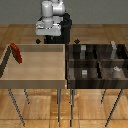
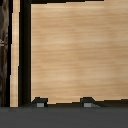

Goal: Place the box of cereal into the appropriate compartment.

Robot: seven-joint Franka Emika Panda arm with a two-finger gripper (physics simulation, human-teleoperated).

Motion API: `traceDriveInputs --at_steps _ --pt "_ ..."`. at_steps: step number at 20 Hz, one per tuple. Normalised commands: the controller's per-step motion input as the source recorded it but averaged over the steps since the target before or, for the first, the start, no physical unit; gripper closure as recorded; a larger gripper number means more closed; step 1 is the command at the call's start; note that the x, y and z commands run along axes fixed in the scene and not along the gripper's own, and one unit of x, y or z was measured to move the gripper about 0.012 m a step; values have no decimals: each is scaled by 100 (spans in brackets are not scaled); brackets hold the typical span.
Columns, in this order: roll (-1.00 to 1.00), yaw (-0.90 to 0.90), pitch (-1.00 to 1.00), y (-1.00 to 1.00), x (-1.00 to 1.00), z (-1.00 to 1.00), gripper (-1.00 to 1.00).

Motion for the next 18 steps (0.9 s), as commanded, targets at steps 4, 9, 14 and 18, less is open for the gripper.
traceDriveInputs --at_steps 4,9,14,18 --pt "0 0 0 0 0 0 -100" --pt "0 0 0 -60 0 0 -100" --pt "0 0 0 -100 0 0 -100" --pt "0 0 0 -100 0 0 -100"
